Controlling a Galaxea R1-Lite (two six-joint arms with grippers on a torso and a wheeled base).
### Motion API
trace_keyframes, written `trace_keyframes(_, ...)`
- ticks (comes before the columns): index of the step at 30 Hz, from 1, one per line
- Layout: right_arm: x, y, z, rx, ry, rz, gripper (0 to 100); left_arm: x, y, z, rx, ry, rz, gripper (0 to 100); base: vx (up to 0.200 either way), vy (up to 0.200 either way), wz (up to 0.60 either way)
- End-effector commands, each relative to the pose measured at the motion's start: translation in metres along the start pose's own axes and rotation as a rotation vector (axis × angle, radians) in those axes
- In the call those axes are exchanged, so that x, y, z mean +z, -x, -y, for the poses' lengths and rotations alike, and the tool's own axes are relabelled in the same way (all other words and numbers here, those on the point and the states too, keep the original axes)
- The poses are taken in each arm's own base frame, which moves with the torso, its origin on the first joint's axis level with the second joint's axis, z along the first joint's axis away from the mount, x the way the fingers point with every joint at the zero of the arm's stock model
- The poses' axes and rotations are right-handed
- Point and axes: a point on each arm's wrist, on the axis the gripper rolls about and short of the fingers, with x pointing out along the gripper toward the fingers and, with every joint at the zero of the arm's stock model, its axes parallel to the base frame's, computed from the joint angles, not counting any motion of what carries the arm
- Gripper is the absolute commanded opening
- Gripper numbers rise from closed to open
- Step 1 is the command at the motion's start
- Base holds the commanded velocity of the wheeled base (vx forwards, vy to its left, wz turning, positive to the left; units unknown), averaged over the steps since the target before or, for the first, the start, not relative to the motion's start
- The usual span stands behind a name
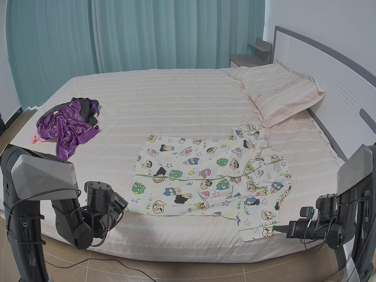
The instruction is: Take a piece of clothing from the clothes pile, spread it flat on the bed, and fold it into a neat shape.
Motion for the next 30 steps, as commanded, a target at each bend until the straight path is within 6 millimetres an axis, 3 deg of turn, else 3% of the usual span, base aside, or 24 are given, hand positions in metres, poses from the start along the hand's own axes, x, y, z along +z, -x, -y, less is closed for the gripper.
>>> trace_keyframes(1,0.003,0.027,-0.014,0.032,0.013,0.033,0,-0.003,0.012,0.002,-0.011,-0.014,-0.015,0,0.0,0.0,0.0)
trace_keyframes(9,0.007,0.044,-0.013,0.012,0.003,0.069,0,-0.007,0.024,0.003,-0.016,-0.089,-0.034,0,0.0,0.0,0.0)
trace_keyframes(15,0.007,0.059,-0.02,-0.003,0.0,0.042,0,0.0,0.038,0.01,-0.052,-0.128,-0.014,0,0.0,0.0,0.0)
trace_keyframes(30,-0.01,0.079,-0.022,-0.047,0.087,-0.111,0,-0.012,0.056,-0.019,0.052,-0.289,-0.1,0,0.0,0.0,0.0)
